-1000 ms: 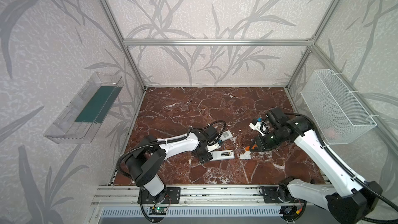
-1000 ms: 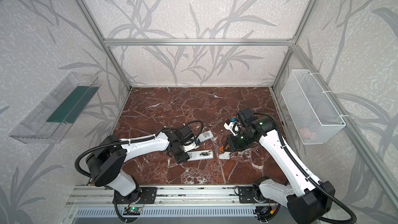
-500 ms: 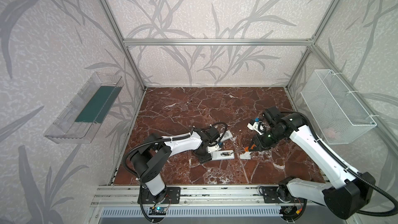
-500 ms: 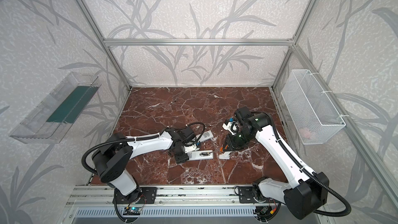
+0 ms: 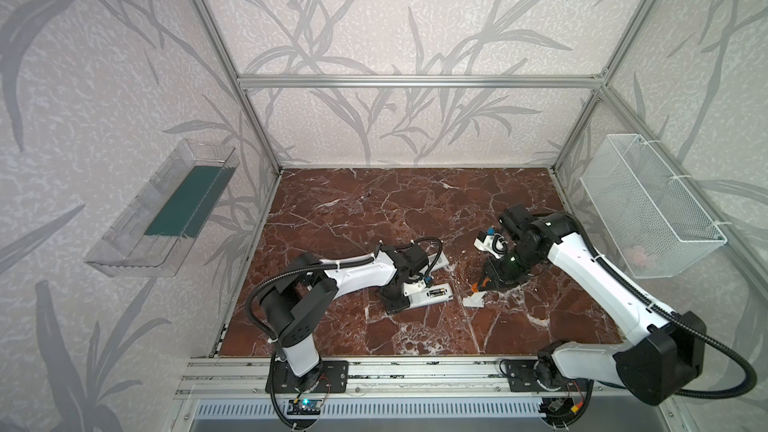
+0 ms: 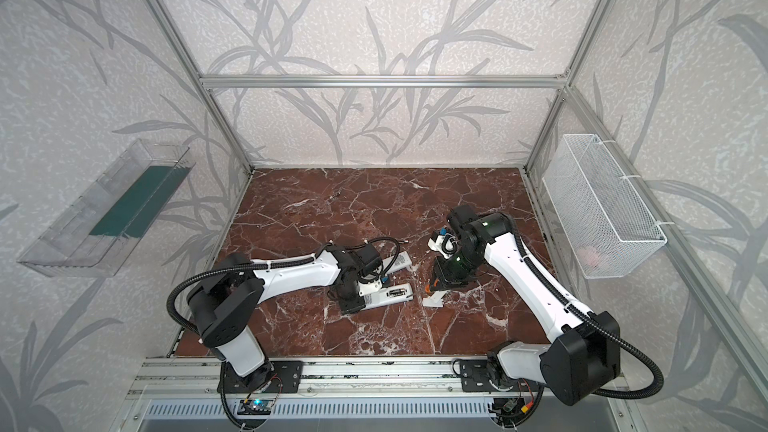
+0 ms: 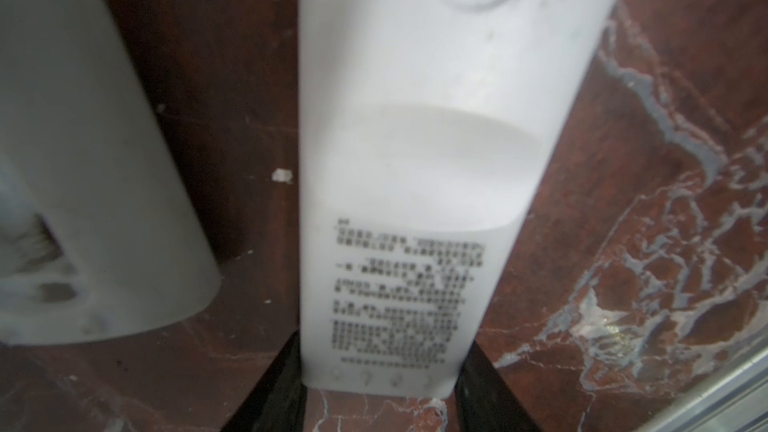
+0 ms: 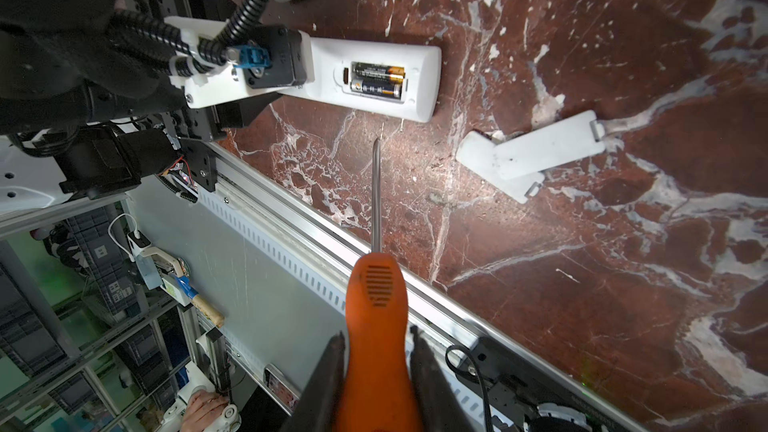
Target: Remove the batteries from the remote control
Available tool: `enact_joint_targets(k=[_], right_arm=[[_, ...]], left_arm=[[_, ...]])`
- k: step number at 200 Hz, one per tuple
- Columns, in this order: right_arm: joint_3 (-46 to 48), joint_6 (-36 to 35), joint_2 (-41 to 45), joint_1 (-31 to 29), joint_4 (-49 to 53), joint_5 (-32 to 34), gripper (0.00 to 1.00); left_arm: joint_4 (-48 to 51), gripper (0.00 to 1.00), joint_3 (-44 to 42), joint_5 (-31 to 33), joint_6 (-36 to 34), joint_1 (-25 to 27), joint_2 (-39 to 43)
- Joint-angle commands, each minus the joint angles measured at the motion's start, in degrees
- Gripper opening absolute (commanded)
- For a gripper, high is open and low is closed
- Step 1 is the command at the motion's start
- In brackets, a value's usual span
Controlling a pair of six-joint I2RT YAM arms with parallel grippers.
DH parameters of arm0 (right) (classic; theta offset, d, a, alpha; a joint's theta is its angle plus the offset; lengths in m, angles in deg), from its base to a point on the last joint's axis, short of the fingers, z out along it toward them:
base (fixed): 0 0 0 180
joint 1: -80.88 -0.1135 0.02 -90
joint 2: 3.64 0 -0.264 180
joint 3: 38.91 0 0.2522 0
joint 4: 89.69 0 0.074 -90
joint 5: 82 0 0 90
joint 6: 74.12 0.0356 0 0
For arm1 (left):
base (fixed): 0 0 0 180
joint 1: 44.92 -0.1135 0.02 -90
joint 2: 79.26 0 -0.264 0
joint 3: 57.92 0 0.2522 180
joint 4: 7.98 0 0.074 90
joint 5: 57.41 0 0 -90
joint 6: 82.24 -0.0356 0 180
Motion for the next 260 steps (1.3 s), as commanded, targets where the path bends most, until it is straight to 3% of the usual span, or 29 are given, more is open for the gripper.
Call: enact_joint_targets(k=[1,74,146,260], right_arm=[[1.03,0.28,0.33,-0.3,-3.32,-0.34,0.0],[3.44,-2.52,-1.44,-0.33,-7.68,4.19,0.0],[5.59,-4.18,-2.79,-0.41,-11.35,3.02,0.0],[3.36,-5.32,-3.24,-2.57,-8.19,3.01,0.0]], left_arm=[[1.71,0.35,0.57,-2.45,-0.93,0.88,-2.42],[2.12,0.32,0.61,-1.77,-0.98,1.24,-3.02],[2.41,0.31,0.65,-1.73,-1.29,1.5,-2.96],[3.18,0.29,0.74,0.41,-1.99,1.55,-2.38]])
